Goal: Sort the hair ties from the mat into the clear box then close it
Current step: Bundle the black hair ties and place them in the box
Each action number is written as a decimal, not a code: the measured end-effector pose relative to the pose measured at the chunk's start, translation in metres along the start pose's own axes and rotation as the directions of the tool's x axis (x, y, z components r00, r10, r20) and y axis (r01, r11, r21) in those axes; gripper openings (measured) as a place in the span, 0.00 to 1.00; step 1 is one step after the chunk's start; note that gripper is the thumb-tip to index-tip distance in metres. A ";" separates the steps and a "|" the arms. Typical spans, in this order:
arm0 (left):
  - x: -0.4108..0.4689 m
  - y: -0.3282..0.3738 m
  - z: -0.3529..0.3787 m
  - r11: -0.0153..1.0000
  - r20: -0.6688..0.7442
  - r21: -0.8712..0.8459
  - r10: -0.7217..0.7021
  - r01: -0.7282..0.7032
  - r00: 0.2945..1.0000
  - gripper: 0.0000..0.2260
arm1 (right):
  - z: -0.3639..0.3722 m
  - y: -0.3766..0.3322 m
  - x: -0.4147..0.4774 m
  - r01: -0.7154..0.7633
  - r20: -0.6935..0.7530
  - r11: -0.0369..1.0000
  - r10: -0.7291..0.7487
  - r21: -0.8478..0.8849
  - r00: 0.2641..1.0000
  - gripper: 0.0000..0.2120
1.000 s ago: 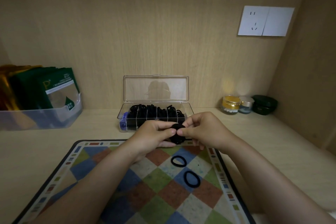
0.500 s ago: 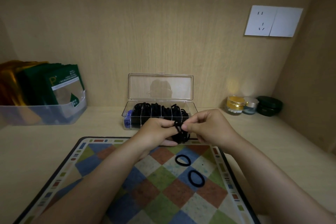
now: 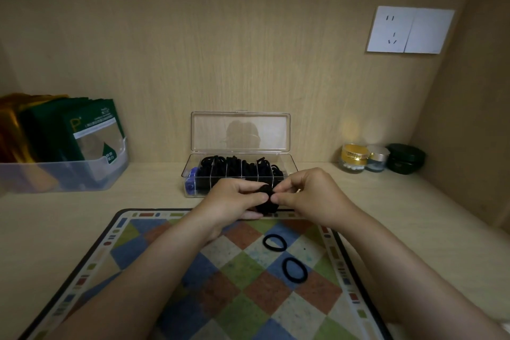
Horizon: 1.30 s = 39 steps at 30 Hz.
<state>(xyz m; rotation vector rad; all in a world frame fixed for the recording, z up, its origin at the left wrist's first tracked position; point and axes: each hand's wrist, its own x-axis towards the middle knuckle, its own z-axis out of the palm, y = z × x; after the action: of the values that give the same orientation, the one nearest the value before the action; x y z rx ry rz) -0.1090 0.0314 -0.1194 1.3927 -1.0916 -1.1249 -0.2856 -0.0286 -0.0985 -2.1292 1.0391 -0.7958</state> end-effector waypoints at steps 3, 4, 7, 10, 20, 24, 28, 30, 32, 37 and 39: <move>0.001 0.003 -0.011 0.995 -0.020 0.098 0.018 -0.016 1.000 0.14 | -0.007 -0.001 -0.003 -0.010 0.139 1.000 0.012 -0.013 0.990 0.06; 0.001 0.003 -0.014 0.994 -0.012 0.105 0.016 -0.015 1.000 0.13 | -0.008 -0.001 -0.004 -0.007 0.226 0.998 0.019 -0.057 0.974 0.05; 0.000 0.003 -0.019 0.990 0.035 0.140 0.015 -0.020 0.999 0.13 | -0.002 0.000 -0.010 0.065 0.458 0.976 0.038 -0.208 0.888 0.08; 0.000 0.002 -0.016 0.987 0.042 0.162 0.012 -0.019 0.999 0.14 | 0.001 0.000 -0.011 0.102 0.474 0.980 -0.010 -0.168 0.880 0.06; -0.001 -0.002 -0.011 0.991 0.075 0.127 0.028 -0.038 0.997 0.15 | -0.030 -0.010 -0.021 0.052 0.686 0.994 0.028 -0.096 0.727 0.10; -0.002 -0.003 -0.008 0.990 0.109 0.123 0.050 -0.063 0.993 0.14 | -0.021 -0.013 -0.022 0.107 0.688 0.968 0.080 -0.226 0.721 0.10; -0.004 -0.004 -0.005 0.989 0.110 0.124 0.073 -0.086 0.991 0.14 | -0.021 -0.012 -0.022 0.165 0.689 0.955 0.054 -0.248 0.723 0.05; -0.003 -0.005 -0.003 0.989 0.098 0.115 0.080 -0.092 0.992 0.14 | -0.021 -0.011 -0.021 0.148 0.661 0.977 -0.010 -0.154 0.750 0.04; -0.002 -0.006 -0.001 0.989 0.084 0.106 0.092 -0.101 0.992 0.16 | -0.020 -0.011 -0.018 0.056 0.512 0.998 -0.068 0.038 0.856 0.04; -0.004 -0.005 0.003 0.994 0.109 0.037 0.095 -0.099 0.989 0.14 | -0.009 -0.009 -0.009 0.001 0.027 0.954 -0.009 0.299 1.000 0.01; -0.003 -0.004 0.005 0.997 0.117 -0.048 0.065 -0.060 0.991 0.16 | -0.002 -0.002 -0.007 0.004 -0.007 0.980 -0.002 0.197 1.000 0.03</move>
<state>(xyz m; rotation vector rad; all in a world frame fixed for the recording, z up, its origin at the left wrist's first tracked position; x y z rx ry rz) -0.1140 0.0345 -0.1236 1.2622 -1.1791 -1.1915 -0.2892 -0.0225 -0.0976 -1.9616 0.9203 -0.8705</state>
